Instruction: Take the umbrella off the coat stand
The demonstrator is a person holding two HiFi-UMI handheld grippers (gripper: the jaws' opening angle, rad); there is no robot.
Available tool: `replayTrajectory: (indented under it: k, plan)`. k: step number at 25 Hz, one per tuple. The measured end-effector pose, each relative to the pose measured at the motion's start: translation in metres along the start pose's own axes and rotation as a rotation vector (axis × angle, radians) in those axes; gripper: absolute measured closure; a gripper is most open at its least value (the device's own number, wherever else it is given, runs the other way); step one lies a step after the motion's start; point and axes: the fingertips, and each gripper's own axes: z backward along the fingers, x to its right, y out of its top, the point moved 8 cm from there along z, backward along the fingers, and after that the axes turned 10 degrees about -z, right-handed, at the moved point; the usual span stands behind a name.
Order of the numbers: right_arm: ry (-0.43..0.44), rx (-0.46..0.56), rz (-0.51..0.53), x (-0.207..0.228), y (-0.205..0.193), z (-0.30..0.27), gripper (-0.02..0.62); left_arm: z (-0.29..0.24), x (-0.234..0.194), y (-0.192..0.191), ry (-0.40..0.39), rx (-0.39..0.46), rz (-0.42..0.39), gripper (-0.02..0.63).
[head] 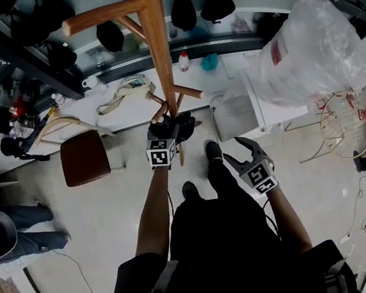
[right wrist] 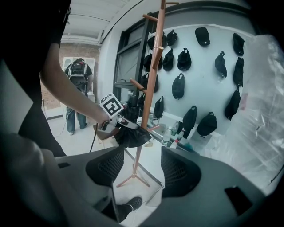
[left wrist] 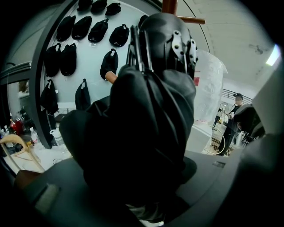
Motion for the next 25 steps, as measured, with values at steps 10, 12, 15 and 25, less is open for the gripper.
replayTrajectory:
  k: [10, 12, 15, 25]
  plan:
    - [0.003, 0.006, 0.005, -0.007, 0.001, 0.002, 0.331, 0.015, -0.006, 0.003, 0.011, 0.01, -0.02, 0.365]
    - [0.005, 0.005, 0.006, -0.008, 0.0, 0.002, 0.331, 0.018, -0.007, 0.002, 0.016, 0.01, -0.019, 0.365]
    - [-0.002, 0.015, 0.011, -0.01, -0.001, 0.002, 0.331, 0.021, -0.007, 0.001, 0.018, 0.013, -0.024, 0.365]
    - [0.003, 0.017, 0.008, -0.019, 0.001, 0.001, 0.331, 0.033, -0.007, 0.005, -0.002, 0.017, -0.062, 0.365]
